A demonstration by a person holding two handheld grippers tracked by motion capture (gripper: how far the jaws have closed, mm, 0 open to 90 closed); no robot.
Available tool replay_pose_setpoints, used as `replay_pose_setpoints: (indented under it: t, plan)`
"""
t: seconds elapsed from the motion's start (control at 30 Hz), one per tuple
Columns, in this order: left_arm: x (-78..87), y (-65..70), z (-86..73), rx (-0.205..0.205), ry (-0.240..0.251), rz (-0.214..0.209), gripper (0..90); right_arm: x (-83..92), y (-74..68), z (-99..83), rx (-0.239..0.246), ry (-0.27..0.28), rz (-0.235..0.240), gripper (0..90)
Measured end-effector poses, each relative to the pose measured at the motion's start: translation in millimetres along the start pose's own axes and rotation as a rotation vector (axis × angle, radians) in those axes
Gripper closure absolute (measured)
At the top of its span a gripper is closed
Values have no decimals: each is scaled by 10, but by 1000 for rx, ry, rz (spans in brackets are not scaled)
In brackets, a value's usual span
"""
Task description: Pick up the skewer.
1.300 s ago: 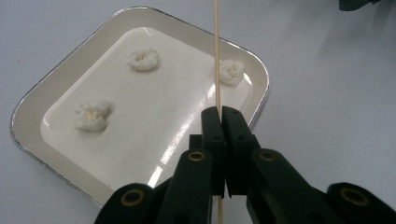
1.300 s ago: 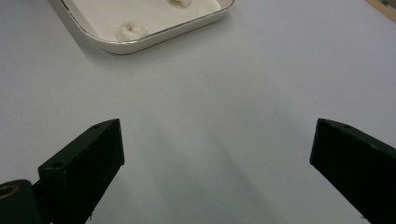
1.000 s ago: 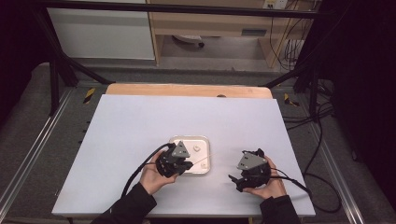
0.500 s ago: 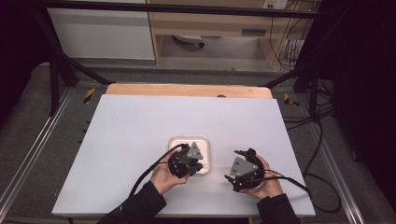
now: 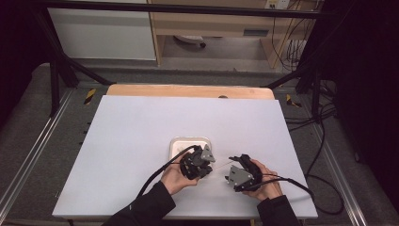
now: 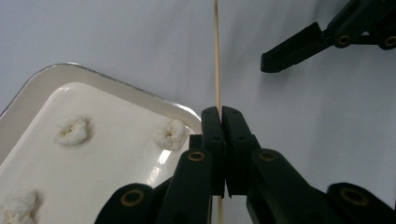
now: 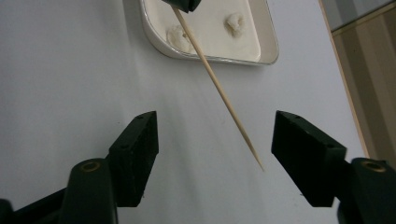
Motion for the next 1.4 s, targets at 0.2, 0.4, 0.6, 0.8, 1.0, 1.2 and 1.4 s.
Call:
replay_pose_setpoints:
  t: [0.2, 0.4, 0.6, 0.8, 1.0, 1.2, 1.4]
  plan:
    - [-63, 44, 41, -17, -25, -9, 886, -6, -17, -2, 86, -7, 0, 459]
    - [-110, 130, 102, -46, -47, -13, 886, -22, -41, -12, 164, -24, 3, 567]
    - [-146, 185, 129, -60, -61, -23, 887, -23, -65, 1, 232, -29, 15, 674]
    - [-153, 204, 131, -62, -63, -33, 887, -28, -100, -5, 301, -38, 38, 763]
    - [-159, 222, 124, -69, -68, -45, 887, -24, -120, -16, 327, -48, 45, 828]
    - [-170, 224, 117, -72, -73, -47, 886, -24, -127, -20, 356, -46, 53, 877]
    - [-157, 222, 121, -75, -63, -53, 884, -7, -123, -20, 374, -50, 45, 886]
Point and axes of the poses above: each handheld gripper's, and its own axes: x roughly backward along the jaws, z roughly out of its top, y roughly to its right, the point moved 7 cm from there along -x, roughly forward along the jaws, and after that the axes turned 9 degrees about x, right-handed, at the moved point
